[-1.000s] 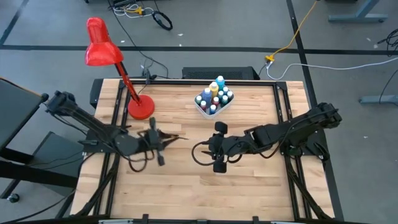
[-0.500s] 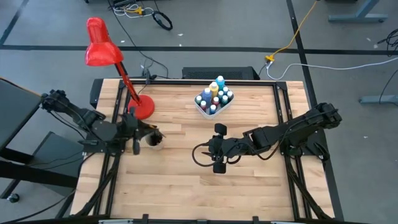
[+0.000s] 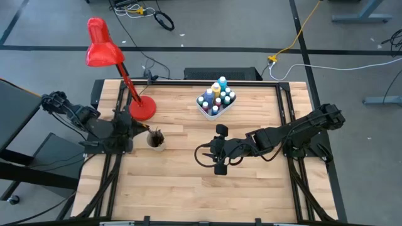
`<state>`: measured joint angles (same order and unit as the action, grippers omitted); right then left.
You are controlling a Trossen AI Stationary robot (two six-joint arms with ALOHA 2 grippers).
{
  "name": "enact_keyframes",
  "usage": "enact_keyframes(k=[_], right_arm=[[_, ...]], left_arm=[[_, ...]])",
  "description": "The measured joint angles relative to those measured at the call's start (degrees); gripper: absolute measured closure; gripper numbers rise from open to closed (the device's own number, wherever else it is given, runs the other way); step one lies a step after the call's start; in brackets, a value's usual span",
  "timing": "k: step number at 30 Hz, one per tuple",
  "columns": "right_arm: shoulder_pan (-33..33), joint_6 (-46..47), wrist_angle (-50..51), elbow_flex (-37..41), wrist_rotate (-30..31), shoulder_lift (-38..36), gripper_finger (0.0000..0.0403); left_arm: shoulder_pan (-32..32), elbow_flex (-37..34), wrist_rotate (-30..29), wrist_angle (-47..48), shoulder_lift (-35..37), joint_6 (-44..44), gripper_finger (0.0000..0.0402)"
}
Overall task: Pick & Place Paint Supplies
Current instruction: Put the gold paint brush into the white cup, then return to Home Position
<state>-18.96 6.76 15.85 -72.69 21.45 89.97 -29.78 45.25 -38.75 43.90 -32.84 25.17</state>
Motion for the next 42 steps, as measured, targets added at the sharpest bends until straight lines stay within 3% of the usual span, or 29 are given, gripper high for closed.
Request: enact_keyframes(k=[3,14,24,30,35,38,42], right_arm=[[0.00,0.00,-0.01,0.00,-0.02,0.00,0.0262],[0.00,0.00,0.01,0.00,-0.09,0.00,0.0262],[0.00,0.00,0.01,0.00,-0.09,0.00,0.0262],[0.01,0.00,-0.17,0.00,0.07,-0.33,0.0262],[-0.09,-2.87,0.64,-0.07,0.07,-2.34,0.0265],[-0.23,-2.91,1.90,-0.07,0.10,-4.93,0.0281],[-0.44,-2.70,6.45,-0.09,0.09,-9.63,0.0327]], left_arm=[[0.00,-0.88,0.00,5.55,-0.36,5.78,0.0375],[0.02,-7.85,-1.04,4.59,-6.69,15.00,0.0351],[0.00,-7.87,-3.48,3.26,-11.39,14.77,0.0328],[0.02,-6.07,-5.70,-4.76,-11.39,3.80,0.0337],[0.00,-1.17,-5.77,-7.29,-11.37,-6.95,0.0371],[0.00,1.28,-5.79,-7.58,-11.32,-11.97,0.0394],[0.00,2.69,-6.46,-7.59,-9.87,-19.89,0.0392]])
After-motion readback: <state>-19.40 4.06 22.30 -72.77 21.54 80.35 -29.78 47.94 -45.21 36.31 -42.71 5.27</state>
